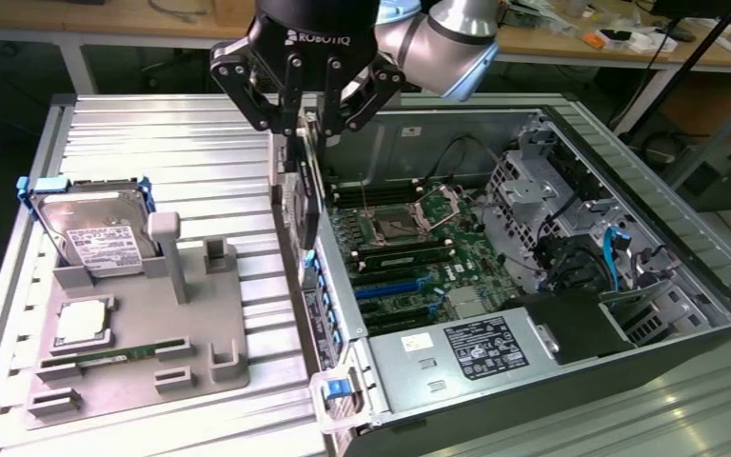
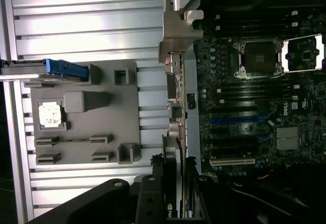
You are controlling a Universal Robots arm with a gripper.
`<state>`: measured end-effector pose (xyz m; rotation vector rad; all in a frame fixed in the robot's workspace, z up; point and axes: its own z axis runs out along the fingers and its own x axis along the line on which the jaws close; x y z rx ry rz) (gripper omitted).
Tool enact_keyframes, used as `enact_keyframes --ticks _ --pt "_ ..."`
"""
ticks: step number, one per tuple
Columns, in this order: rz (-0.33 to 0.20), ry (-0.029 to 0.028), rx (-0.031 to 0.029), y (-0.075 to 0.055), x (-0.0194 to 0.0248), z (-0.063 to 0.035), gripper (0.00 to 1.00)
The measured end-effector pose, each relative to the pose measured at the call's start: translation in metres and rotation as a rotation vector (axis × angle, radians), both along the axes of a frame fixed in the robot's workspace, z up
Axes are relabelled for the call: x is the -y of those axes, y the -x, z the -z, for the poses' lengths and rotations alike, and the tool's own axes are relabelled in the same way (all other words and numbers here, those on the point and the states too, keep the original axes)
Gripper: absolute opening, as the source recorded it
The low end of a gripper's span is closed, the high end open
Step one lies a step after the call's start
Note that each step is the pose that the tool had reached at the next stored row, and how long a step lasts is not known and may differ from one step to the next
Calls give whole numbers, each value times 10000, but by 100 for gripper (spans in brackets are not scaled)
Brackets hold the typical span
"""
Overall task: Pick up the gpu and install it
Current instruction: 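Pick up the gpu and move the gpu toward the slot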
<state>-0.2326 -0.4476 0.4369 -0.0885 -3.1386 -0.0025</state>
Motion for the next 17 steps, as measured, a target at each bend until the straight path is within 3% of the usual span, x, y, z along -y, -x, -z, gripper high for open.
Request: enact_keyframes --ticks 17 --pt "0 1 -1 -209 0 0 27"
